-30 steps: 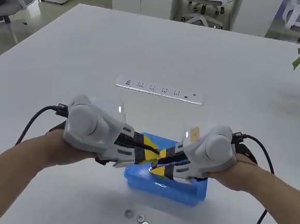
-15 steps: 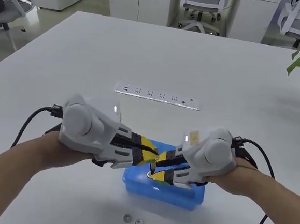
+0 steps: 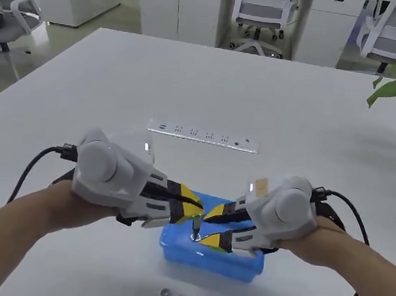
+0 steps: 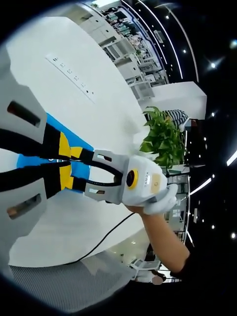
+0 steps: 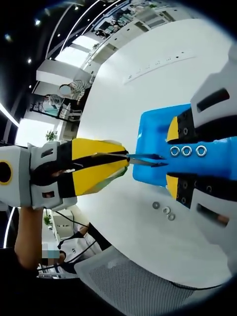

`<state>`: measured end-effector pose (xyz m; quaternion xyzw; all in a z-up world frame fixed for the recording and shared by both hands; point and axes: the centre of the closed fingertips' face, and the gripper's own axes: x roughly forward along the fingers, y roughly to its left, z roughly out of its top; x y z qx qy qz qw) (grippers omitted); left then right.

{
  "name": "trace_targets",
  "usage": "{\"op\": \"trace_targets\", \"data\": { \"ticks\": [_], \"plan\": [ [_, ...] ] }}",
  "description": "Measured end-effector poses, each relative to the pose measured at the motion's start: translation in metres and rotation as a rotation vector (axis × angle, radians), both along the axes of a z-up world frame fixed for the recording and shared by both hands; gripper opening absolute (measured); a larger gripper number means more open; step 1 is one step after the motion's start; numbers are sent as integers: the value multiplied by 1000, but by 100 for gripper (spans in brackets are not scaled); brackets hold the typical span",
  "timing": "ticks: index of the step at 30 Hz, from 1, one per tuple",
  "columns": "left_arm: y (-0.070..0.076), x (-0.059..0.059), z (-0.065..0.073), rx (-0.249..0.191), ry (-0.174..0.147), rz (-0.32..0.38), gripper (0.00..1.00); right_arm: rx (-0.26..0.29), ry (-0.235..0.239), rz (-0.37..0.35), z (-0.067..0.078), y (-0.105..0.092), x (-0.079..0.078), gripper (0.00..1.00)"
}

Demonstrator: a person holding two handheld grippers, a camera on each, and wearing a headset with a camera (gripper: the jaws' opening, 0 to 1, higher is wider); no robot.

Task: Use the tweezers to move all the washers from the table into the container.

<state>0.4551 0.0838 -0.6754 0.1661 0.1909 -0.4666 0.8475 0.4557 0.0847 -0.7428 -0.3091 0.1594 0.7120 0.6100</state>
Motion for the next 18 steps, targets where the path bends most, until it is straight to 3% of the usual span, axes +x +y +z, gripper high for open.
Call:
{"op": "trace_targets", "data": {
  "ticks": [11, 18],
  "plan": [
    [-1, -9, 10, -2, 4, 15, 6, 30, 25, -88, 13, -22, -2, 33],
    [-3, -13, 17, -8, -2, 17, 6, 32, 38, -130, 13, -37, -5, 39]
  ]
}}
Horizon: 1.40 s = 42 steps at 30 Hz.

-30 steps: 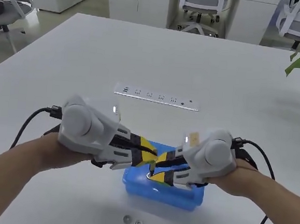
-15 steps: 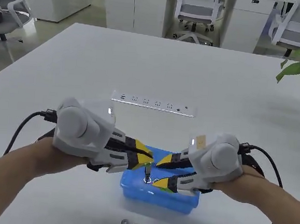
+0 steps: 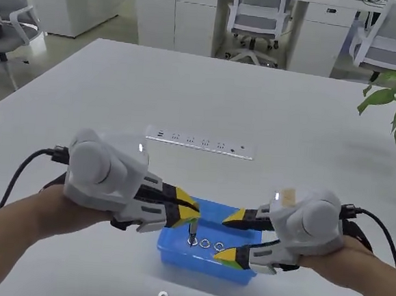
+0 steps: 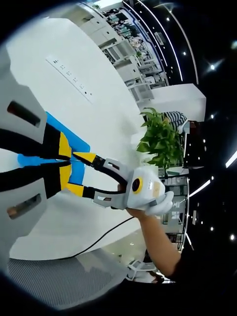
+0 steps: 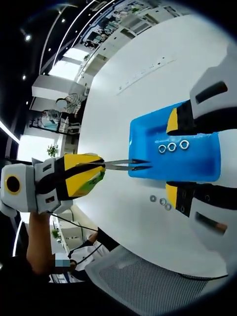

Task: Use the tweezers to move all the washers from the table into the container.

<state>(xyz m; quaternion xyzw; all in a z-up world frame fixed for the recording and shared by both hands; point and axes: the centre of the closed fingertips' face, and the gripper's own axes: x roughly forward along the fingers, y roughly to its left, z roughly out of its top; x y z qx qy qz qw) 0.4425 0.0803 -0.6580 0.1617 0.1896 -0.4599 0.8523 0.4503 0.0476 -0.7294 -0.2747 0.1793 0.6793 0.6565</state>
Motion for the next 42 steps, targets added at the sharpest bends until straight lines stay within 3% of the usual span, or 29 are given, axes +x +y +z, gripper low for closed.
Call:
{"op": "trace_targets", "data": {
  "ticks": [25, 42],
  "plan": [
    [-1, -25, 13, 1, 0, -6, 6, 34, 44, -120, 2, -39, -17, 75],
    [-13, -50, 6, -9, 12, -47, 6, 63, 55, -171, 5, -47, -30, 95]
  ]
}}
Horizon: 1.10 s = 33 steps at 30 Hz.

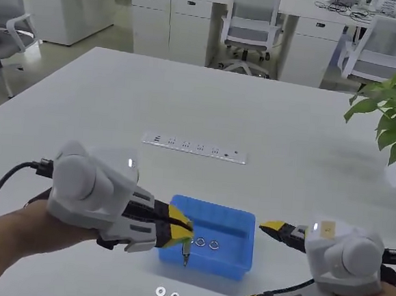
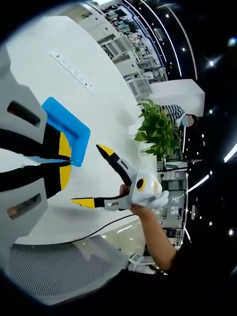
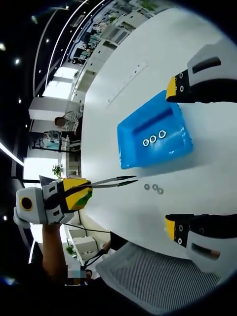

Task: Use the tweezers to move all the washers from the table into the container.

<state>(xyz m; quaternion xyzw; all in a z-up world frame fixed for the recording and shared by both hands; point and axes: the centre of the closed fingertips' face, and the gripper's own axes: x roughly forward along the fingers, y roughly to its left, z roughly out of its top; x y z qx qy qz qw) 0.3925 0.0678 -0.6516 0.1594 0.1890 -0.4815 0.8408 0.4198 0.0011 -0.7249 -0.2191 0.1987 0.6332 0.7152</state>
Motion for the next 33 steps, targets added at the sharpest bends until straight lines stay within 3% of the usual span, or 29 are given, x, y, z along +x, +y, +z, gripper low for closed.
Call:
{"op": "trace_targets", "data": {
  "ticks": [8, 33],
  "plan": [
    [-3, -7, -4, -5, -4, -9, 6, -3, 3, -9, -2, -3, -8, 98],
    [-18, -27, -29, -5, 32, -23, 6, -10, 26, -31, -9, -12, -26, 100]
  ]
}}
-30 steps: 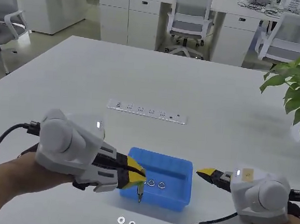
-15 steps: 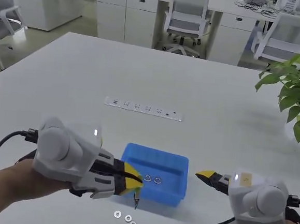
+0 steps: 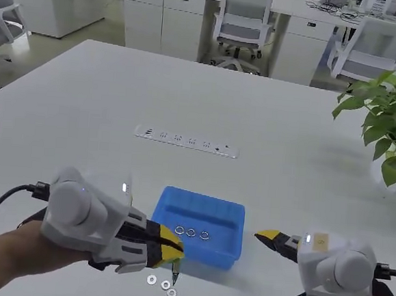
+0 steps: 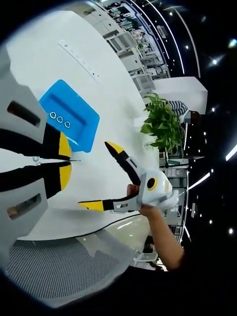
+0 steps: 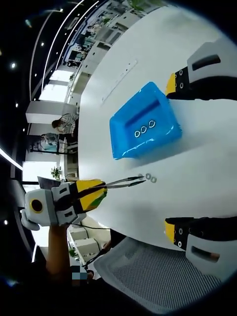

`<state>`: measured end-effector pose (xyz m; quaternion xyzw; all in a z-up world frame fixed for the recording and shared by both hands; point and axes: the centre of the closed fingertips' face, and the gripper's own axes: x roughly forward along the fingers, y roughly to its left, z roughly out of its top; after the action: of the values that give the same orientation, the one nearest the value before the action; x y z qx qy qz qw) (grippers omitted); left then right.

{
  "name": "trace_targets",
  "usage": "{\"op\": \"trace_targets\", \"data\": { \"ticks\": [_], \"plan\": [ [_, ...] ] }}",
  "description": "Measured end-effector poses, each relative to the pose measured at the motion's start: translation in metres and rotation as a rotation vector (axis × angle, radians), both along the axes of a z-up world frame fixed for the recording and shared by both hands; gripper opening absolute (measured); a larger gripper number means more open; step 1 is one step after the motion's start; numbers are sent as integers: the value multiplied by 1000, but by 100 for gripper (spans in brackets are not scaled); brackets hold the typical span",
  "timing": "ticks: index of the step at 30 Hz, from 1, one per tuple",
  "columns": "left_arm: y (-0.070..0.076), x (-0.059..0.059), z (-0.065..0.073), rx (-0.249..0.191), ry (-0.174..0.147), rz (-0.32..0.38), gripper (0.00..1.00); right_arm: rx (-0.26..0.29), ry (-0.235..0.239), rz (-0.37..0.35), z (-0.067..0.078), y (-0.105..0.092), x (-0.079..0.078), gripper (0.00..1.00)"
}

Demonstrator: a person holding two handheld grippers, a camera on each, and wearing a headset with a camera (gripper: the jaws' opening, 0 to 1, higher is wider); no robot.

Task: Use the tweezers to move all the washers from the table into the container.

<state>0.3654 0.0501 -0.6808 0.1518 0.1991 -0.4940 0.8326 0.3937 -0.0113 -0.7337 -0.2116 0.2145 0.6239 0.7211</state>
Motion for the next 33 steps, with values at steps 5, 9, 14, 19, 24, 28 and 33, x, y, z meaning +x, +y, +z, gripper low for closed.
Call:
{"op": "trace_targets", "data": {
  "ticks": [5, 9, 14, 19, 24, 28, 33],
  "plan": [
    [-1, 0, -4, 0, 4, 2, 6, -1, -4, 0, -1, -1, 0, 100],
    [-2, -1, -7, 3, 11, -3, 6, 8, -7, -4, 0, -2, 1, 100],
    [-3, -2, -9, 10, 14, -8, 6, 7, -7, -2, 0, -2, 0, 100],
    [-3, -1, -12, 11, 18, -8, 6, 6, -4, 1, -1, -2, -1, 100],
    [-4, -4, -17, 16, 26, -12, 6, 5, -6, 2, -1, -1, -1, 100],
    [-4, -6, -19, 10, 30, -12, 6, 1, -6, 7, -2, -1, -3, 100],
    [-4, -5, -22, 12, 28, -11, 6, 0, -4, 11, -3, -1, -4, 99]
  ]
}}
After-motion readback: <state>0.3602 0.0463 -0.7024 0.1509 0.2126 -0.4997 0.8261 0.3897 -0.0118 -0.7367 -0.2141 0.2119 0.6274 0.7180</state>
